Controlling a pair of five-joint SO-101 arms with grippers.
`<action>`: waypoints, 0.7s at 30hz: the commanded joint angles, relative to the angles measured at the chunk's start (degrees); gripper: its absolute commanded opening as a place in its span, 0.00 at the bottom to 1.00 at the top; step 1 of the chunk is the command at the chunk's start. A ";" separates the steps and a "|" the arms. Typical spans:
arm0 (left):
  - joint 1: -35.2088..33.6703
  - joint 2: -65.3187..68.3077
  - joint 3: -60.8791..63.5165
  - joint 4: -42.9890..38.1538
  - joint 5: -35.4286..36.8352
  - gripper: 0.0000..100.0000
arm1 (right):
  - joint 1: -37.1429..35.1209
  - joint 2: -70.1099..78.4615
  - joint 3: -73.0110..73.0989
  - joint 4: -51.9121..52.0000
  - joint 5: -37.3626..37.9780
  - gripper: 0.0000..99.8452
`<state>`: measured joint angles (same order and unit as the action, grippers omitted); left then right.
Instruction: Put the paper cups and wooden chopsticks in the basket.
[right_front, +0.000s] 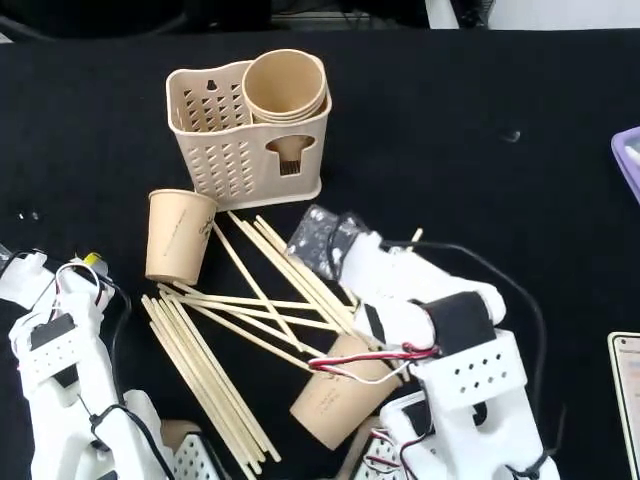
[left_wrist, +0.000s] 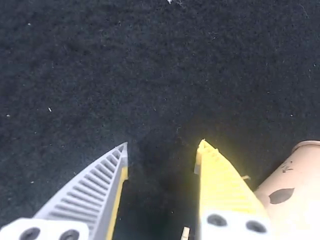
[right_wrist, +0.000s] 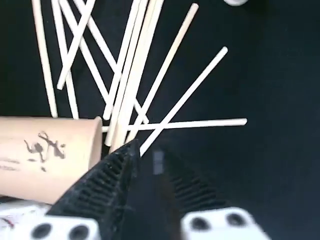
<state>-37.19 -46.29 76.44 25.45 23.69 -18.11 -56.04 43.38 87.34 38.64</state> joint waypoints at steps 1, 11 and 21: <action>0.66 -1.23 -1.54 -0.62 0.26 0.22 | 0.97 -0.40 -6.73 4.92 -4.40 0.26; 0.75 -1.23 -1.54 -0.79 0.26 0.22 | -3.60 11.65 -8.31 13.36 1.05 0.21; 0.48 -1.23 -1.54 -0.79 0.26 0.22 | -5.45 22.11 -12.44 13.45 1.67 0.20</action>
<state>-36.92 -46.29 76.44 25.45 23.69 -21.36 -33.36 33.89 99.21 39.52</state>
